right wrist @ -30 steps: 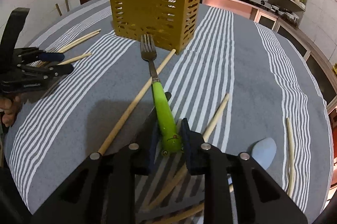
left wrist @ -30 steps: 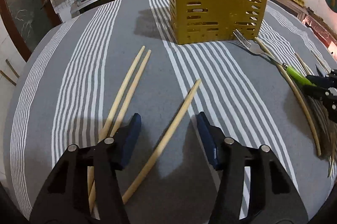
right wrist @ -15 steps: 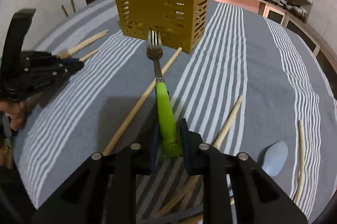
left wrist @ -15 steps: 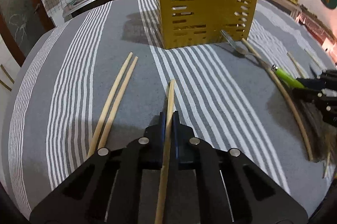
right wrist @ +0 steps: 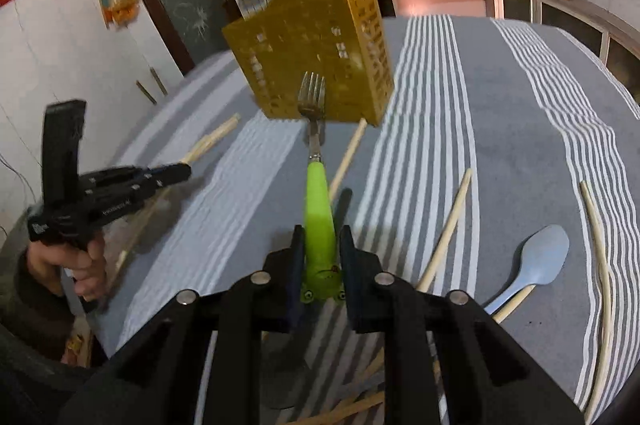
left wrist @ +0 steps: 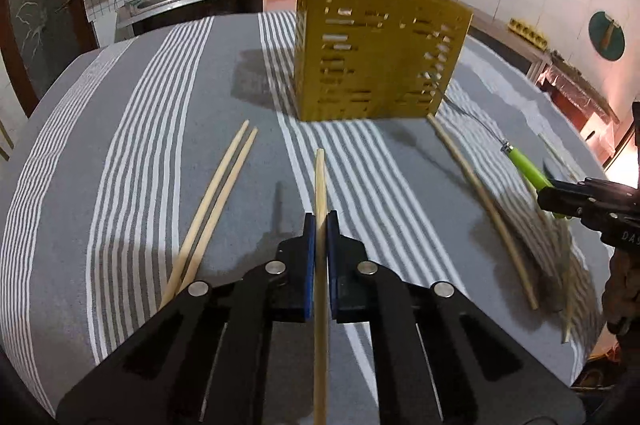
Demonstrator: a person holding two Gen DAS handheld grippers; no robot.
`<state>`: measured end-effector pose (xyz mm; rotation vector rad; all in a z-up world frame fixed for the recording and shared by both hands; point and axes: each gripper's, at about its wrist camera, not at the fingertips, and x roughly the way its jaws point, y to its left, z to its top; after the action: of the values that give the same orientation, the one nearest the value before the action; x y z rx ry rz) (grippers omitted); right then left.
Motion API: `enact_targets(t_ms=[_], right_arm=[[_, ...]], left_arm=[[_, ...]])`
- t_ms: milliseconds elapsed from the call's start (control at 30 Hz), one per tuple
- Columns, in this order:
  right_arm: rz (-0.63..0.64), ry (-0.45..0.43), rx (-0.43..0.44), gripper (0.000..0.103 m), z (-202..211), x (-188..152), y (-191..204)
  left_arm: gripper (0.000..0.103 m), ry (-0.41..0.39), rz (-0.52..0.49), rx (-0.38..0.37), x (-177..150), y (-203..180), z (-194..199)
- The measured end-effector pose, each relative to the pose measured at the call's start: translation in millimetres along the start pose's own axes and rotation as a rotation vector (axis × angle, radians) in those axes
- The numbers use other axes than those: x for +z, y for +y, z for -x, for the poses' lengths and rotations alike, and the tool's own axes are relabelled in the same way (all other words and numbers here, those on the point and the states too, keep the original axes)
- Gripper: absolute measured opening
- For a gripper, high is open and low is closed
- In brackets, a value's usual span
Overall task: Organize utensils
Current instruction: 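Lift the fork and chopstick and carry both toward the yellow caddy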
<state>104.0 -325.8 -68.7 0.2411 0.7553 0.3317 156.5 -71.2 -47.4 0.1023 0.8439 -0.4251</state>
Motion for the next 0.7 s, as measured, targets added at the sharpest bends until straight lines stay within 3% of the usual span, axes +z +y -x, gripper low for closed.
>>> enact_targets(t_ms=[467,700], right_arm=[[0.008,-0.150,0.001,0.018,47,14,10],[-0.017,-0.293,0.084,0.018,68,15,9]], left_arm=[[0.004,-0.211,0.009,-0.008,26,-6,55],[0.004,-0.260,0.006,-0.011,35,-10,70]])
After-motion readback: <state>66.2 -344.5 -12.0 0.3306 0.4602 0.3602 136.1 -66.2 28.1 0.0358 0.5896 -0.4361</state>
